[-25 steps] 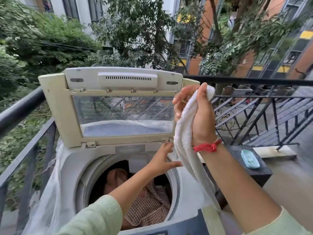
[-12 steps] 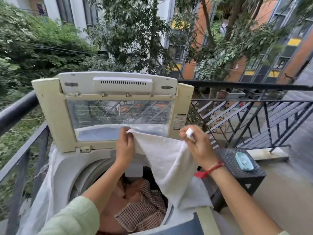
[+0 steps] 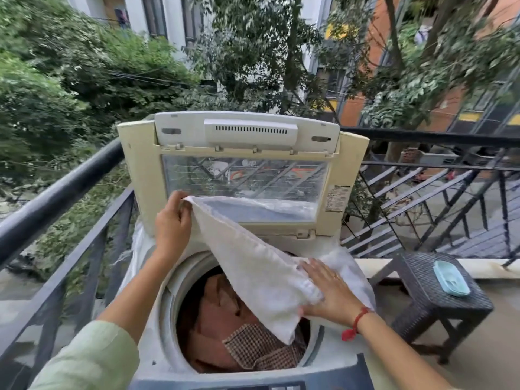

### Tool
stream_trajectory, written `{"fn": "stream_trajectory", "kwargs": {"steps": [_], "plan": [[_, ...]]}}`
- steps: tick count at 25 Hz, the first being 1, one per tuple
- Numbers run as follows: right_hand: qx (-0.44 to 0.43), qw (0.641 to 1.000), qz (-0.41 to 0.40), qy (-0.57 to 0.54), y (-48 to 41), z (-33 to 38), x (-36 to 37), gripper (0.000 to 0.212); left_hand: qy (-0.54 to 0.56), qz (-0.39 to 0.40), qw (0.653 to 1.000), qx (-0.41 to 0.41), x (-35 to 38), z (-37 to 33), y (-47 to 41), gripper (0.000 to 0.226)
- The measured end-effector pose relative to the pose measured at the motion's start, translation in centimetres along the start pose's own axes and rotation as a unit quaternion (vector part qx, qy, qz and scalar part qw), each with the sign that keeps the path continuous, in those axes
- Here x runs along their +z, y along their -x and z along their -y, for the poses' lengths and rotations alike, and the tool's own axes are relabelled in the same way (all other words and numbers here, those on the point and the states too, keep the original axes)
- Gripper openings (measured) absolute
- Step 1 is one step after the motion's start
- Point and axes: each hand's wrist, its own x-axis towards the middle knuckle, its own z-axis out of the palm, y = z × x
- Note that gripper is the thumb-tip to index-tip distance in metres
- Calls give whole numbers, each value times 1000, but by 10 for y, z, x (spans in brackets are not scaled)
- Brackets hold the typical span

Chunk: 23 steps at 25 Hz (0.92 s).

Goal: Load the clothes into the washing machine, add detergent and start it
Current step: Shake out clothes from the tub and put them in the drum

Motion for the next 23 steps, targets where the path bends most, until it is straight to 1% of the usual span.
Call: {"fn": "stream_trajectory", "kwargs": {"steps": [1, 2, 3, 4, 6, 7, 9, 10, 12, 13, 14, 15, 17, 18, 19, 20, 21, 22, 23], "plan": [[9, 999, -30, 18, 0, -7, -1, 122, -5, -11, 1000, -22, -6, 6, 0, 12], [38, 997, -64, 27, -2, -20, 0, 117, -8, -18, 999, -34, -12, 11, 0, 14], [72, 992, -97, 24, -2, -34, 3, 107, -20, -17, 999, -34, -17, 16, 1, 14], [106, 989, -103, 25, -3, -49, 6, 91, -37, -4, 999, -26, -20, 21, 0, 15], [152, 985, -73, 37, -3, -66, 12, 58, -51, 38, 998, -12, -20, 31, 0, 21], [159, 983, -86, 35, -3, -68, 14, 45, -36, 59, 998, -13, -18, 36, 0, 27], [161, 972, -164, 47, -4, -54, 11, 19, 26, 85, 995, -41, -12, 41, 1, 40], [139, 967, -204, 61, -4, -40, 6, 13, 61, 90, 992, -66, -11, 42, 2, 42], [53, 961, -267, 48, -10, -6, -6, 13, 135, 98, 979, -120, -10, 40, 1, 39], [12, 955, -296, 29, -15, 11, -11, 15, 160, 101, 972, -142, -11, 38, -1, 36], [-10, 947, -321, 6, -23, 24, -14, 16, 167, 103, 967, -161, -12, 37, -4, 34], [-7, 940, -339, -30, -33, 35, -17, 17, 163, 110, 965, -176, -12, 36, -7, 32], [37, 923, -362, -123, -51, 44, -24, 14, 136, 134, 963, -191, -11, 38, -9, 30], [44, 910, -383, -150, -56, 44, -28, 12, 126, 145, 964, -184, -11, 37, -9, 29], [32, 897, -409, -167, -59, 42, -32, 12, 116, 154, 967, -165, -10, 37, -7, 30], [6, 887, -425, -182, -58, 42, -32, 13, 98, 164, 972, -138, -8, 38, -3, 30], [-24, 882, -422, -207, -54, 45, -27, 15, 61, 177, 977, -101, -5, 42, 2, 31], [-49, 889, -388, -238, -49, 49, -16, 17, 15, 193, 979, -65, -3, 46, 10, 29], [-67, 907, -314, -271, -44, 54, 2, 16, -34, 214, 976, -40, 0, 51, 17, 26]]}}
